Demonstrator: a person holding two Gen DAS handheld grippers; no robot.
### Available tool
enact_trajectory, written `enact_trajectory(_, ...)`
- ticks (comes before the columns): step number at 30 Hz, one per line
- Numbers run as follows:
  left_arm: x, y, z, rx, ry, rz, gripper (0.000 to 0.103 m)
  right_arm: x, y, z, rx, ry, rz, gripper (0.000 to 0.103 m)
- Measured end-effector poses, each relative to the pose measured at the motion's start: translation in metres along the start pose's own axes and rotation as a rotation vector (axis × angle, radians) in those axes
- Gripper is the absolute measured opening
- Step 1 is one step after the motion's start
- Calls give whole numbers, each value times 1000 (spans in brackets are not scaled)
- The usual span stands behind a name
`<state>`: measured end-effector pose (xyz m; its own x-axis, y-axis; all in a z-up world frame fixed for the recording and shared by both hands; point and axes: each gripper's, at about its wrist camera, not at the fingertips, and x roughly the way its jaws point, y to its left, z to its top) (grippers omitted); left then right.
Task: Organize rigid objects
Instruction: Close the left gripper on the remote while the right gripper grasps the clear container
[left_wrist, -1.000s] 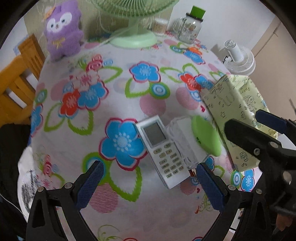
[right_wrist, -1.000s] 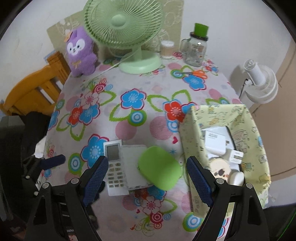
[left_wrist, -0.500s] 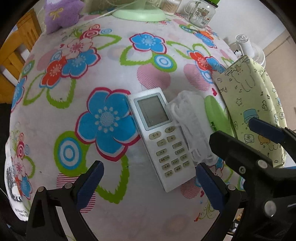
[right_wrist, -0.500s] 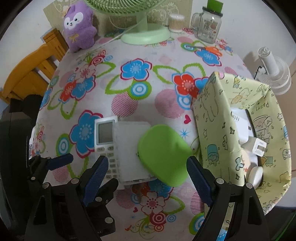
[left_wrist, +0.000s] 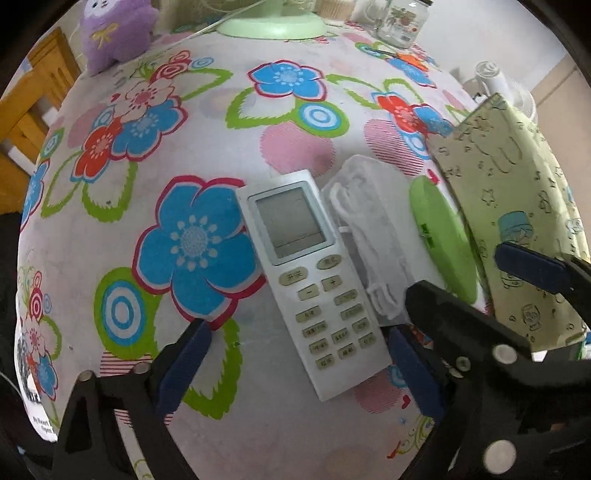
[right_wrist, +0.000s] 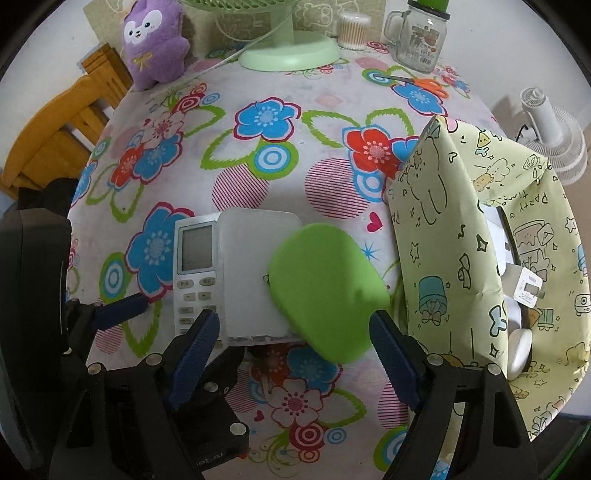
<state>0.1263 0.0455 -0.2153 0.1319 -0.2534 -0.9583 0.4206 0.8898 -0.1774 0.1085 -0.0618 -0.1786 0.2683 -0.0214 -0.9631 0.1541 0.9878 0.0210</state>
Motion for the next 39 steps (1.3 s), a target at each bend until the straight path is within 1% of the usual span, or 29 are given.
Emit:
enact_trajectory(1,-1,-1,0,5,-4,-5,83,0,0,0,2,3,5,86)
enact_trajectory(2,-3,-3,-1,15,-7,-19,79,1,0,1,4,5,6,86)
enact_trajectory(4,-4,-4,-1,18,-7,-34,65,2,0,1,7,8,6,86)
enact_trajectory(6,-5,-3,0,15,-3,-59,55,2,0,2,13,9,8,86)
enact_trajectory(10,-7,2,3,11,-5,-40,51,2,-1,3,24,7,16,86)
enact_trajectory(14,-12,13,4,14,-14,7,48,2,-2,6,36,4,22,86)
enact_trajectory(20,-16,35,10,-14,-17,49,46,3,2,16,26,-11,26,85)
enact_trajectory(30,-13,42,16,-17,8,56,47,9,13,45,-38,-47,36,85)
enact_trajectory(35,-8,42,23,-17,23,52,48,27,15,60,-76,-10,64,85)
enact_trajectory(39,-4,40,28,-11,30,64,48,38,19,67,-115,3,56,85)
